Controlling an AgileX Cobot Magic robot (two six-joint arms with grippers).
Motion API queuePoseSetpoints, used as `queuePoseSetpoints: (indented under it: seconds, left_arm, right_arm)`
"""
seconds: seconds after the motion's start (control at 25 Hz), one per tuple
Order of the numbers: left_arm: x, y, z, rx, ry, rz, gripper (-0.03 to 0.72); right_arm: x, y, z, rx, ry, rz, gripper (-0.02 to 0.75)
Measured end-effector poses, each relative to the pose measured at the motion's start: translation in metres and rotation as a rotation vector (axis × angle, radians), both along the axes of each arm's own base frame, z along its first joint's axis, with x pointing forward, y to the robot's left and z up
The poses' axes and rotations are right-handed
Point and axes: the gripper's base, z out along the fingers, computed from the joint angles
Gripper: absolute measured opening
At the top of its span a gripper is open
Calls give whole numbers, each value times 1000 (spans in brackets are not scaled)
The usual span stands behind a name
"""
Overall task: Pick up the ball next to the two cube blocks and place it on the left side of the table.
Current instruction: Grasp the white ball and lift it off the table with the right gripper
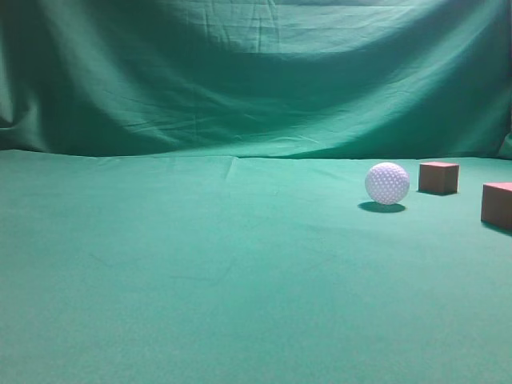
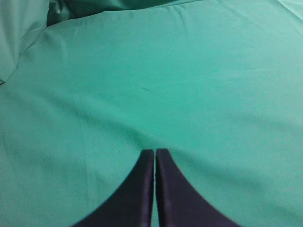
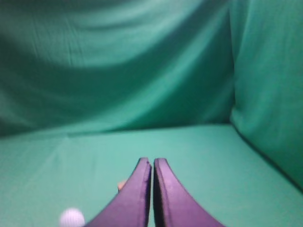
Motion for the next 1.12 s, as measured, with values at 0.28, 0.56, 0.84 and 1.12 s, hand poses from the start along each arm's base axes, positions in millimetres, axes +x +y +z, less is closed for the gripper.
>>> queuePoseSetpoints:
  seconds: [0.28, 0.56, 0.84, 1.12]
  left_arm:
    - [0, 0, 0, 0, 0, 0, 0]
    - [0, 0, 0, 0, 0, 0, 0]
    - [0, 0, 0, 0, 0, 0, 0]
    - [0, 0, 0, 0, 0, 0, 0]
  right_arm:
    - [-5, 0, 44, 141, -91, 14, 0]
    - [14, 7, 99, 30, 382, 59, 0]
    - [53, 35, 107, -115, 658, 329, 0]
    - [116, 62, 104, -141, 907, 458, 0]
